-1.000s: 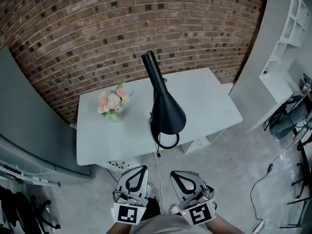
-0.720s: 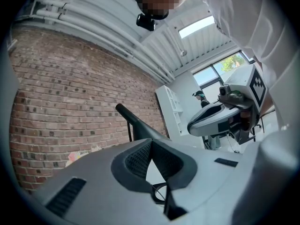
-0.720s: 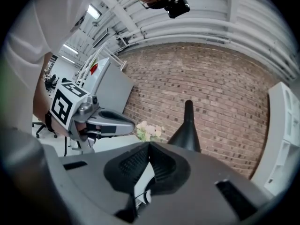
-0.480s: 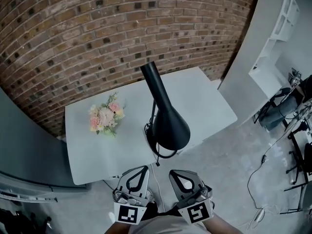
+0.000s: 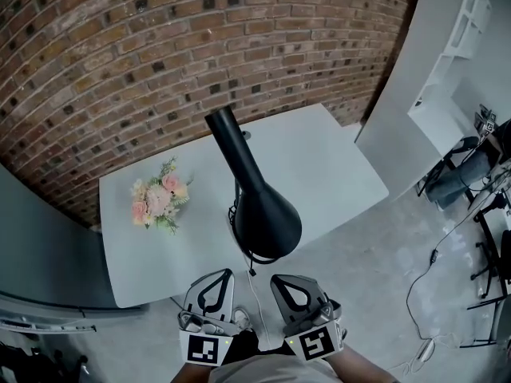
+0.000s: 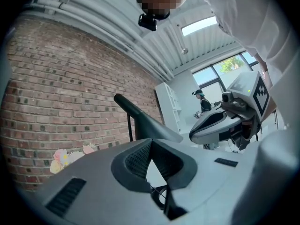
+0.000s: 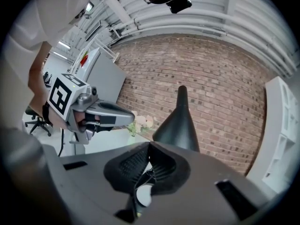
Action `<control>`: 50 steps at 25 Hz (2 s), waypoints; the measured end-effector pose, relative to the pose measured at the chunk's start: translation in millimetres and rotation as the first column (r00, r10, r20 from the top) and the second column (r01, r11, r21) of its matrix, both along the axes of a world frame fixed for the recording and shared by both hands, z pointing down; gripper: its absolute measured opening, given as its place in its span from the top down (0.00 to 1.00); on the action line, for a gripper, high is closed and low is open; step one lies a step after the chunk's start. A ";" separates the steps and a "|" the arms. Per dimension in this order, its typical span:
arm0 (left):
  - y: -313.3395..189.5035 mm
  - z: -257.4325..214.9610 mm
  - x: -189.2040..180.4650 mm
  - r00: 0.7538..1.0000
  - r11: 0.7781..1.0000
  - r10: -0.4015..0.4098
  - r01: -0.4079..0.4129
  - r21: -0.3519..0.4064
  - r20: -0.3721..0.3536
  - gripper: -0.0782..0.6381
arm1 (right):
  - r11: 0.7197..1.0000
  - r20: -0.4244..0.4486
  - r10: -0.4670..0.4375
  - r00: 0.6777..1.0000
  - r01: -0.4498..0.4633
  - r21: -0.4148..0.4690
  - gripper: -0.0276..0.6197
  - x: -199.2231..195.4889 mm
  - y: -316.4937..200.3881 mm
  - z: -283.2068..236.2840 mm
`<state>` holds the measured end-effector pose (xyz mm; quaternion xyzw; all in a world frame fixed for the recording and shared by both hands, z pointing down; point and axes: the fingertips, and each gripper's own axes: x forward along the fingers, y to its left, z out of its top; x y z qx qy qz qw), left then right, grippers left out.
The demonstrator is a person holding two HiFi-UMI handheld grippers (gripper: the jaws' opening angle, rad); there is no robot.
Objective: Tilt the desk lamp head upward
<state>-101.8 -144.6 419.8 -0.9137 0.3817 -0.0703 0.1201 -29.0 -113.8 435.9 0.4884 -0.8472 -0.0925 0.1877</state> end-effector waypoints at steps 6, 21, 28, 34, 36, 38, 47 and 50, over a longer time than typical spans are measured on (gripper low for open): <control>-6.9 9.9 6.8 0.998 0.998 -0.058 0.057 -0.029 -0.016 0.88 | 1.000 0.017 -0.030 0.999 0.030 -0.008 0.93 12.9 -7.6 20.5; -17.5 47.0 9.8 0.982 0.982 -0.188 0.188 0.008 -0.014 0.88 | 0.990 0.020 -0.132 0.991 0.131 0.044 0.93 21.3 -39.3 57.4; -24.9 62.5 9.9 0.981 0.980 -0.194 0.195 0.050 -0.023 0.88 | 0.987 0.032 -0.121 0.992 0.116 0.112 0.93 27.8 -51.8 63.1; -28.6 65.8 11.5 0.983 0.980 -0.181 0.181 0.083 -0.001 0.88 | 0.983 0.047 -0.117 0.992 0.109 0.149 0.93 28.0 -57.1 58.6; -29.8 64.5 10.4 0.984 0.980 -0.176 0.174 0.101 0.012 0.88 | 0.980 0.049 -0.119 0.992 0.109 0.169 0.93 26.8 -59.8 53.9; -31.8 65.2 7.5 0.983 0.978 -0.181 0.179 0.102 0.007 0.88 | 0.977 0.052 -0.117 0.992 0.105 0.184 0.93 26.1 -62.7 50.7; -41.0 60.4 5.1 0.984 0.979 -0.177 0.177 0.099 -0.011 0.88 | 0.978 0.065 -0.099 0.993 0.085 0.193 0.93 28.0 -73.4 38.0; -42.9 58.4 4.3 0.984 0.980 -0.177 0.177 0.093 -0.001 0.88 | 0.979 0.093 -0.096 0.991 0.077 0.188 0.93 28.6 -73.3 35.1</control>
